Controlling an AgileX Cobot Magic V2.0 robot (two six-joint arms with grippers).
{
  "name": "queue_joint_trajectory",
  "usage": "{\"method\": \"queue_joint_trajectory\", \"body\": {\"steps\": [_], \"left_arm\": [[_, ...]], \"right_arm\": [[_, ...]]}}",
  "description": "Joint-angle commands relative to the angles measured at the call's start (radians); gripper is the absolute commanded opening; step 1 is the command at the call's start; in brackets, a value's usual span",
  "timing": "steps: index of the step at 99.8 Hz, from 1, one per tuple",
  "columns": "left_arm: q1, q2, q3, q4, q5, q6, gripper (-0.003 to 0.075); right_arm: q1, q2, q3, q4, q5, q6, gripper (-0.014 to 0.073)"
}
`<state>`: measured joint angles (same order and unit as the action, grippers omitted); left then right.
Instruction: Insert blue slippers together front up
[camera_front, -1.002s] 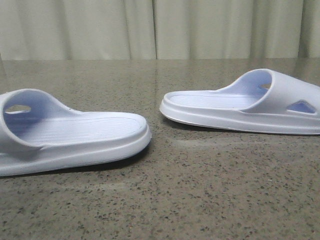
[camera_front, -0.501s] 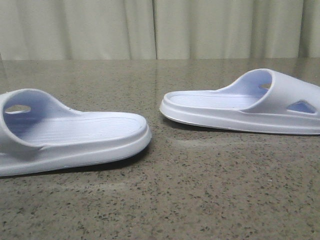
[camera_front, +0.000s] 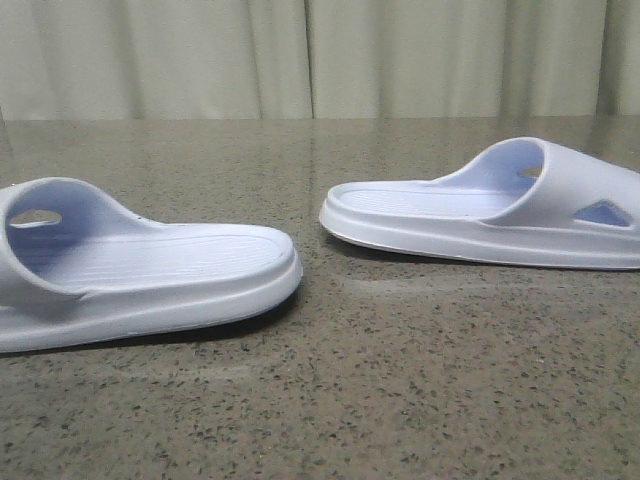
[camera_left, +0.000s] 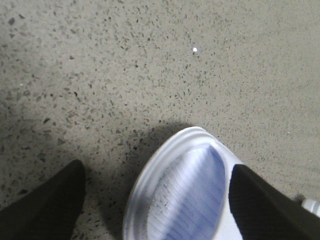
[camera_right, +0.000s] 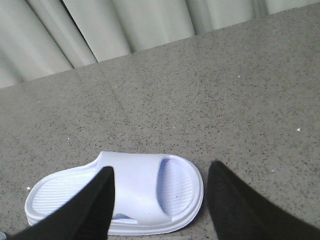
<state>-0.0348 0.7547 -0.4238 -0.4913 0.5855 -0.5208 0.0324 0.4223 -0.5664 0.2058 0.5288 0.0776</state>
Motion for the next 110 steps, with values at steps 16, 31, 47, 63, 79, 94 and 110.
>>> {"method": "queue_joint_trajectory", "body": {"steps": [16,31,47,63,79,94,110], "left_arm": [[-0.005,0.005,-0.024,-0.048,-0.052,0.001,0.0515],[-0.005,0.005,-0.024,-0.072,-0.054,0.001,0.0515],[-0.005,0.005,-0.024,-0.090,-0.054,0.001,0.0515],[-0.005,0.005,-0.024,-0.091,-0.054,0.001,0.0515],[-0.005,0.005,-0.024,-0.091,-0.056,0.001,0.0486],[-0.005,0.005,-0.023,-0.086,-0.062,0.001,0.0472],[-0.005,0.043,-0.023,-0.086,-0.066,0.001,0.0472]], "right_arm": [[0.001,0.014,-0.035,0.007,-0.084,0.001,0.0351],[0.001,0.014,-0.035,0.007,-0.098,0.001,0.0351],[0.001,0.014,-0.035,0.007,-0.100,0.001,0.0351],[0.001,0.014,-0.035,0.007,-0.100,0.001,0.0351],[0.001,0.014,-0.035,0.007,-0.102,0.001,0.0351],[0.001,0.014,-0.035,0.007,-0.104,0.001,0.0351],[0.001,0.014,-0.035,0.007,-0.104,0.001,0.0351]]}}
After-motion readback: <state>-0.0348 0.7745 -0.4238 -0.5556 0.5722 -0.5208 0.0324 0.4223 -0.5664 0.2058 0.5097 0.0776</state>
